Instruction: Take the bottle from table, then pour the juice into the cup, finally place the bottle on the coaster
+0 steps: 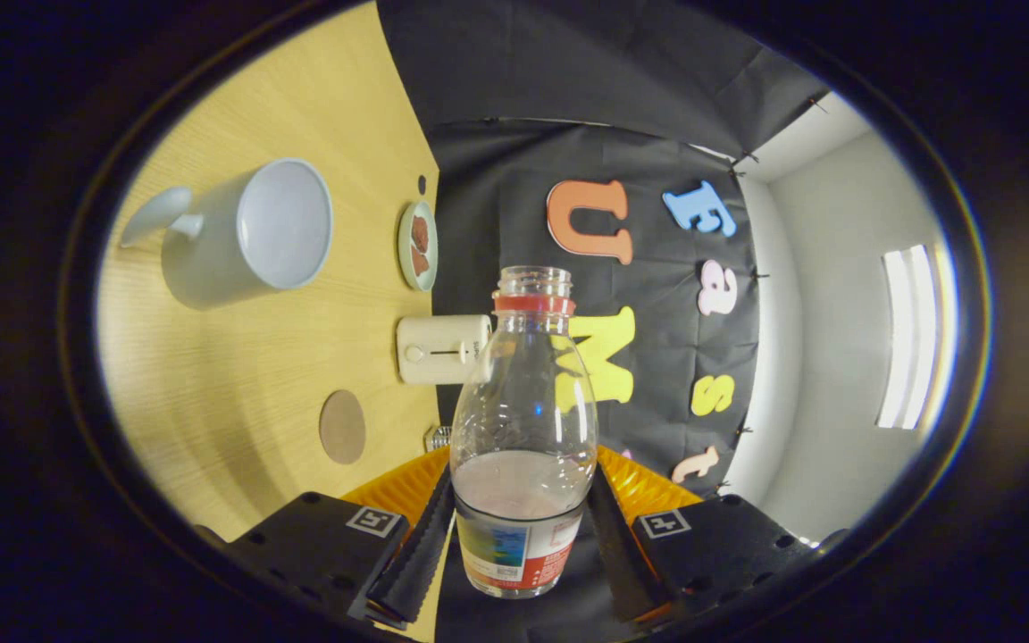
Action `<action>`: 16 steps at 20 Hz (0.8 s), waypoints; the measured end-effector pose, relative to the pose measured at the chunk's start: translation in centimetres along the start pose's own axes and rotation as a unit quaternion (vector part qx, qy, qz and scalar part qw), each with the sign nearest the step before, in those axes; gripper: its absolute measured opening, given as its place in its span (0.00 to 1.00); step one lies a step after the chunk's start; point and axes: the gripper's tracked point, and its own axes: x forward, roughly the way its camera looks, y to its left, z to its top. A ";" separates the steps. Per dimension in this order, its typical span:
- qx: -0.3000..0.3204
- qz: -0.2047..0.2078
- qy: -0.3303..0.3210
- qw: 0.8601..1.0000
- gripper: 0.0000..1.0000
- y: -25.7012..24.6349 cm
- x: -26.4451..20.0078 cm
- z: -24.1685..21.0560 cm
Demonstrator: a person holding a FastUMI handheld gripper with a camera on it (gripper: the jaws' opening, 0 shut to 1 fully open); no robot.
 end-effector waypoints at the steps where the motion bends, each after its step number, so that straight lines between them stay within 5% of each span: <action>1: -0.011 -0.004 -0.002 1.000 0.82 0.0 -0.1 0.2; 16: -0.066 -0.009 -0.009 0.998 0.82 0.5 -0.2 1.4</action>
